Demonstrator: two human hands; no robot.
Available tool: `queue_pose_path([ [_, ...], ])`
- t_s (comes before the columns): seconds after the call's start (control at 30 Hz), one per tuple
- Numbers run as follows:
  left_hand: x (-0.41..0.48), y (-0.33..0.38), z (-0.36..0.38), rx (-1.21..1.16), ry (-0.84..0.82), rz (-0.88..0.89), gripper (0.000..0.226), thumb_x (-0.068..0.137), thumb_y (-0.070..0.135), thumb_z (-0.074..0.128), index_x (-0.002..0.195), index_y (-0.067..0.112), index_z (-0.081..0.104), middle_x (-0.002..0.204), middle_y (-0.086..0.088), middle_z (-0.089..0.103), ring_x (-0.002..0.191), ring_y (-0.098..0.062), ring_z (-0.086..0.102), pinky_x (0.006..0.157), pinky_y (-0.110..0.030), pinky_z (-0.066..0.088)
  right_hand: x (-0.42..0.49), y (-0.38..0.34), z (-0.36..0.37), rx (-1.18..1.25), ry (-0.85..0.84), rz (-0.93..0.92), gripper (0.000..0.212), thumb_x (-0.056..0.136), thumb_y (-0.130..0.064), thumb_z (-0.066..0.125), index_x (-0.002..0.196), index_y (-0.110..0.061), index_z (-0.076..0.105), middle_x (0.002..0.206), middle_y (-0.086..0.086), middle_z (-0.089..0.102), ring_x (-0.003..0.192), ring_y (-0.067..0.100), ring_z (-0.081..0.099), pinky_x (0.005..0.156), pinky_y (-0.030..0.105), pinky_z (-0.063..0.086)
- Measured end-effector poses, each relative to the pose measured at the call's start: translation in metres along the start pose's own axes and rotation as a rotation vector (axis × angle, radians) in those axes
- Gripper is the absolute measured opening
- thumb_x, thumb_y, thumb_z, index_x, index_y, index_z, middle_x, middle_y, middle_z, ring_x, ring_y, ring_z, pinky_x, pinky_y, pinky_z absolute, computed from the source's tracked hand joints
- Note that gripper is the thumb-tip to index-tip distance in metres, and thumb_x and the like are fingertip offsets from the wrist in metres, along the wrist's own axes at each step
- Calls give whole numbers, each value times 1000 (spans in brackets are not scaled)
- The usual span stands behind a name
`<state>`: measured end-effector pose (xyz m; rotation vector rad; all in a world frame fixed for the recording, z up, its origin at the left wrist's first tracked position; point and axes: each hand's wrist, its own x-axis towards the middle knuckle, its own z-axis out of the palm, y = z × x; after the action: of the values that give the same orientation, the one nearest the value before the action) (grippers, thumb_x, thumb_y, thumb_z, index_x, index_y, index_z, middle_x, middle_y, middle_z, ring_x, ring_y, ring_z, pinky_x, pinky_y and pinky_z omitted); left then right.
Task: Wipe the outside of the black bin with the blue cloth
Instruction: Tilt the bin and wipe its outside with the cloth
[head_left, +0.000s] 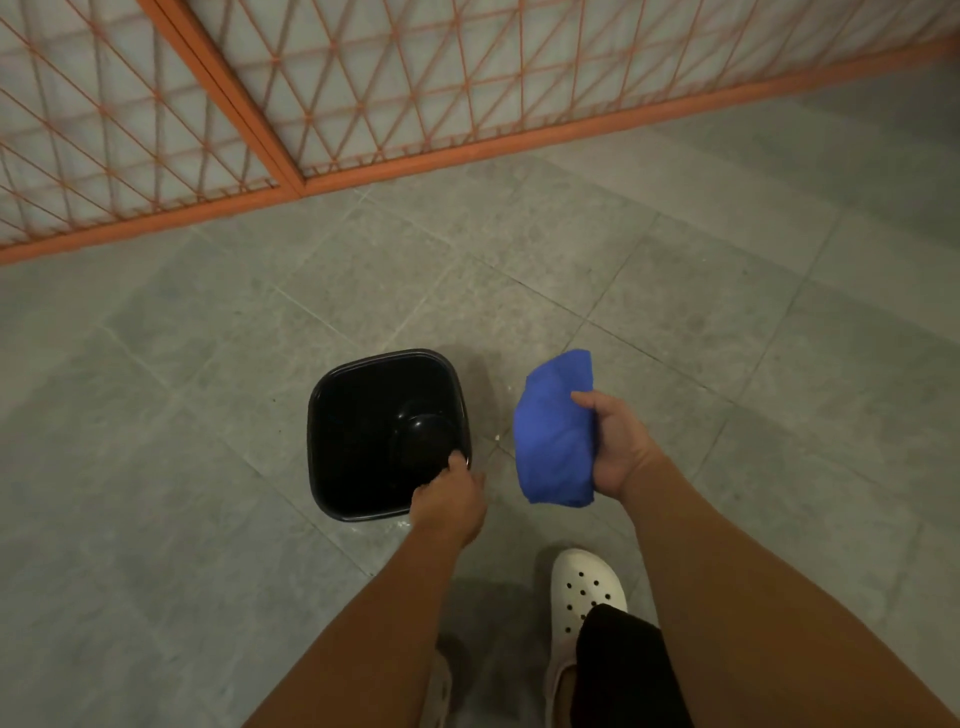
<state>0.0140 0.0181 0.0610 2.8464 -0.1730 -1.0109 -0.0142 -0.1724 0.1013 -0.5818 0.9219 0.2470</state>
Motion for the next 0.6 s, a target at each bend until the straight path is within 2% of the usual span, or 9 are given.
queue_pose_path([
  [0.1,4,-8,0,9,40,19,39,101,39,26,128,15,39,113,-15,63,103,-32,60,76,-38,40,8,7,-1,71,-8,24,42,90,-31,45,121,-4,56,115,16,64,102,31,60,85,42,47],
  [0.2,5,-18,-2,54,156,79,33,101,36,29,118,13,44,94,-9,64,84,-26,63,63,-33,37,16,15,0,64,62,60,43,93,-30,46,127,-5,51,127,17,57,114,33,54,97,44,42],
  [0.27,3,-26,-7,61,259,96,27,101,32,32,111,12,45,84,-7,64,76,-26,65,57,-32,36,21,20,3,68,113,63,43,93,-28,49,128,-3,49,128,17,56,115,33,54,96,44,43],
  [0.4,4,-39,-33,39,375,65,20,100,25,36,104,9,46,78,-9,67,74,-31,68,54,-30,38,29,35,10,-4,221,-15,40,94,-23,51,128,-4,48,131,16,53,117,32,53,97,43,42],
  [0.5,8,-50,-56,-69,434,16,21,101,24,34,101,8,47,68,-2,54,70,-30,63,52,-29,34,35,48,17,-169,220,-81,36,98,-20,42,129,-3,46,136,19,47,124,34,46,98,45,40],
  [0.6,12,-58,-70,-139,484,5,20,101,22,36,99,7,48,67,0,49,58,-20,51,48,-27,33,44,60,23,-516,266,-117,33,98,-21,39,126,-5,48,127,18,54,115,36,52,89,44,43],
])
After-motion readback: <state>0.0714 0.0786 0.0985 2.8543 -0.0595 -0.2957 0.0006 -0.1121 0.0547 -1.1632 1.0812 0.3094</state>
